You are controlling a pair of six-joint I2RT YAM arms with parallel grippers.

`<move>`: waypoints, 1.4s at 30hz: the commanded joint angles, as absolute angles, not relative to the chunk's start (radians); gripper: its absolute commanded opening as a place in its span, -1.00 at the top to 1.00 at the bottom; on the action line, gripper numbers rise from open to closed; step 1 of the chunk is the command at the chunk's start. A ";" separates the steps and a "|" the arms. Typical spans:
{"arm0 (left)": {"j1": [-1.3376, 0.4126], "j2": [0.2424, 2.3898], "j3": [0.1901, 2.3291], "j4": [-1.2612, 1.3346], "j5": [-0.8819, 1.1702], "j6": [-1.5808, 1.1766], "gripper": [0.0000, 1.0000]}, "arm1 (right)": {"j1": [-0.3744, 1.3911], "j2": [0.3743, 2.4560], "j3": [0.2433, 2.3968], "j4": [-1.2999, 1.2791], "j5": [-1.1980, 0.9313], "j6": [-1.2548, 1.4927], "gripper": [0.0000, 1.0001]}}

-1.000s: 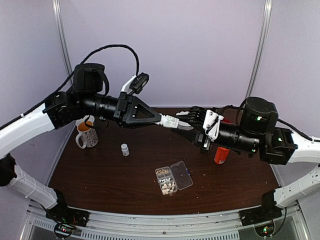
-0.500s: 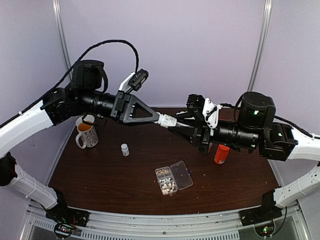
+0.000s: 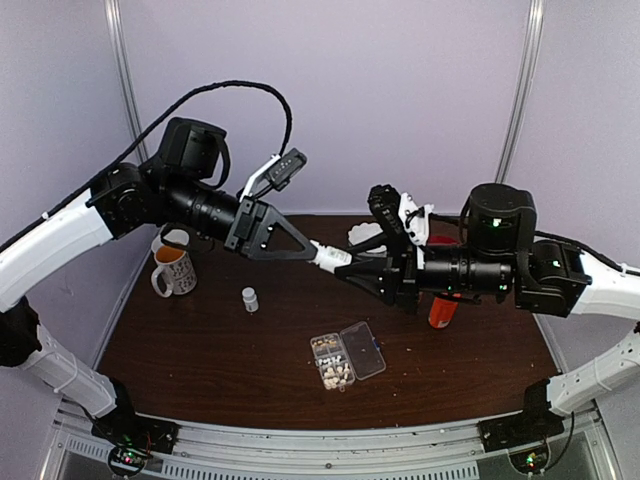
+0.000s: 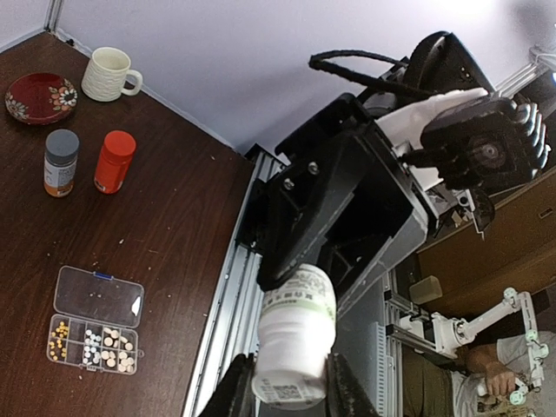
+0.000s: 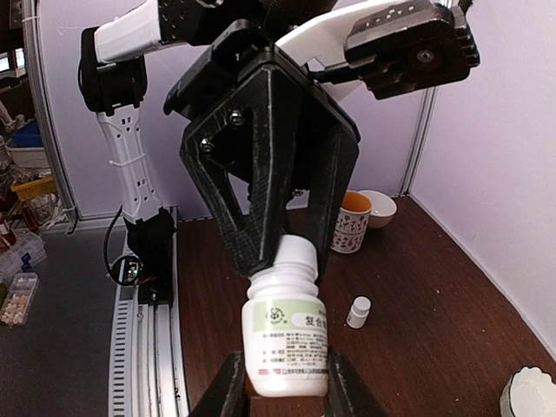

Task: Sort the pills into containers
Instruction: Screw the lid of the pill bottle onto the pill bottle.

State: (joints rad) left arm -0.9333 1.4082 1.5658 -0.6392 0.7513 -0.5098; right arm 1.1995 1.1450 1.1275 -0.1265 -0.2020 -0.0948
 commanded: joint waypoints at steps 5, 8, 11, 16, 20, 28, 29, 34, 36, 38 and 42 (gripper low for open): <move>-0.977 1.536 1.659 -0.697 0.734 -0.523 0.67 | 1.222 1.139 1.118 0.026 -0.186 -0.126 1.00; -0.978 1.541 1.662 -0.693 0.720 -0.549 0.67 | 1.227 1.140 1.102 0.032 -0.103 -0.230 1.00; -0.976 1.530 1.634 -0.616 0.740 -0.623 0.66 | 1.242 1.141 1.067 0.090 -0.023 -0.346 1.00; -0.977 1.516 1.607 -0.553 0.761 -0.746 0.66 | 1.276 1.150 1.039 0.151 0.082 -0.542 1.00; -0.977 1.491 1.544 -0.457 0.784 -0.885 0.66 | 1.332 1.157 0.978 0.295 0.191 -0.728 1.00; -0.977 1.457 1.479 -0.343 0.821 -1.010 0.66 | 1.368 1.167 0.913 0.508 0.262 -0.873 1.00; -0.977 1.453 1.468 -0.304 0.834 -1.037 0.66 | 1.371 1.165 0.900 0.542 0.268 -0.883 1.00; -0.977 1.439 1.446 -0.241 0.856 -1.086 0.65 | 1.373 1.148 0.871 0.615 0.229 -0.897 1.00; -0.978 1.438 1.447 -0.229 0.872 -1.090 0.64 | 1.372 1.143 0.871 0.614 0.201 -0.881 1.00; -0.978 1.438 1.448 -0.231 0.881 -1.086 0.63 | 1.369 1.130 0.869 0.595 0.149 -0.865 1.00; -0.981 1.440 1.461 -0.279 0.885 -1.044 0.63 | 1.345 1.124 0.918 0.495 0.087 -0.794 1.00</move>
